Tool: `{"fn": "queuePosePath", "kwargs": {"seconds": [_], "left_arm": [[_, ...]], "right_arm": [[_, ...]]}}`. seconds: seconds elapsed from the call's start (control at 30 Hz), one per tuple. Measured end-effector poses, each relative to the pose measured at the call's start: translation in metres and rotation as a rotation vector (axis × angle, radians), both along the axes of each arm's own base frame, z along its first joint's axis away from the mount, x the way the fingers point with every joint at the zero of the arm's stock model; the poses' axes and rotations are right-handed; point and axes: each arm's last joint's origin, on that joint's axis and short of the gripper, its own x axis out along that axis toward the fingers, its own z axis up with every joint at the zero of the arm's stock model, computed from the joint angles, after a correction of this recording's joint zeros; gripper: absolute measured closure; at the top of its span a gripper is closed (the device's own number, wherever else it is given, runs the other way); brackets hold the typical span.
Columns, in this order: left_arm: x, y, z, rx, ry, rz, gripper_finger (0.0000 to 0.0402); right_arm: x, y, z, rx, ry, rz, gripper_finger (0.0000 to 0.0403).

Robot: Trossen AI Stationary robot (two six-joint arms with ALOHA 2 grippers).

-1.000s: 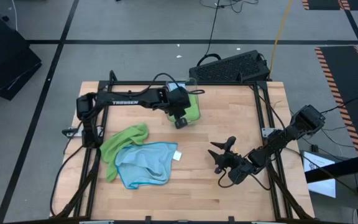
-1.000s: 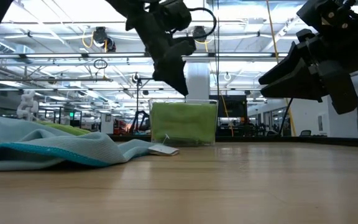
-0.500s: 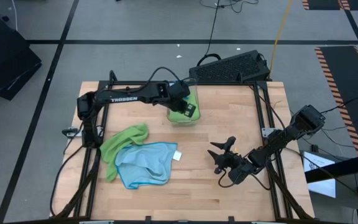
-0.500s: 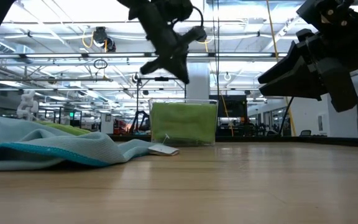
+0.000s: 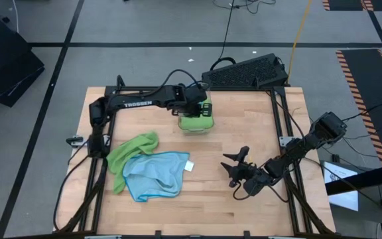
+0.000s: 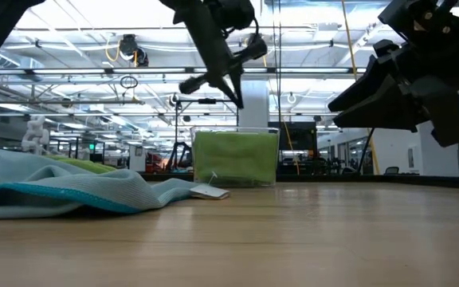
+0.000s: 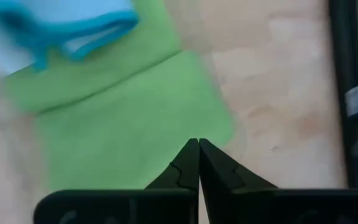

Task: Fold microfiber towels
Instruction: Put the green towel into the transparent bin

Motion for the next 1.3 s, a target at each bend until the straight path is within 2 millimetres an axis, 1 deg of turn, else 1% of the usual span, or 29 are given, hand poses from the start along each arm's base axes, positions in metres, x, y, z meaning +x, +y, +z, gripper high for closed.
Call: {"fn": "queuePosePath", "kwargs": {"seconds": [0.07, 0.33, 0.63, 0.73, 0.83, 0.9, 0.97, 1.07, 1.17, 1.23, 1.3], "left_arm": [[0.005, 0.002, -0.004, 0.005, -0.020, 0.001, 0.0392], [0.014, 0.003, -0.031, -0.062, 0.038, 0.017, 0.0392], [0.024, 0.007, -0.068, -0.174, 0.101, -0.020, 0.0392], [0.024, 0.012, -0.076, -0.192, 0.120, -0.022, 0.0392], [0.025, 0.016, -0.080, -0.166, 0.123, -0.068, 0.0392], [0.026, 0.016, -0.081, -0.122, 0.126, -0.133, 0.0392], [0.029, 0.016, -0.079, -0.026, 0.120, -0.204, 0.0392], [0.030, 0.010, -0.073, 0.077, 0.127, -0.307, 0.0392], [0.028, -0.002, -0.055, 0.191, 0.138, -0.392, 0.0392], [0.023, -0.012, -0.038, 0.317, 0.178, -0.398, 0.0392], [0.012, -0.023, -0.016, 0.437, 0.236, -0.367, 0.0392]], "right_arm": [[0.000, 0.000, 0.000, -0.005, 0.004, 0.001, 0.0222], [0.000, -0.001, -0.001, -0.041, 0.028, 0.014, 0.0222], [0.000, -0.001, 0.000, -0.040, 0.025, 0.011, 0.0222], [0.000, -0.001, 0.000, -0.038, 0.024, 0.011, 0.0222], [0.000, -0.001, 0.000, -0.038, 0.024, 0.010, 0.0222], [0.000, -0.001, 0.000, -0.037, 0.024, 0.010, 0.0222], [0.000, -0.001, 0.000, -0.037, 0.025, 0.010, 0.0222], [0.000, -0.001, 0.000, -0.038, 0.026, 0.010, 0.0222], [0.000, -0.001, 0.000, -0.044, 0.028, 0.012, 0.0222], [0.002, -0.003, 0.000, -0.045, 0.023, -0.001, 0.0223], [0.005, -0.007, 0.002, -0.038, -0.002, -0.031, 0.0226]]}}
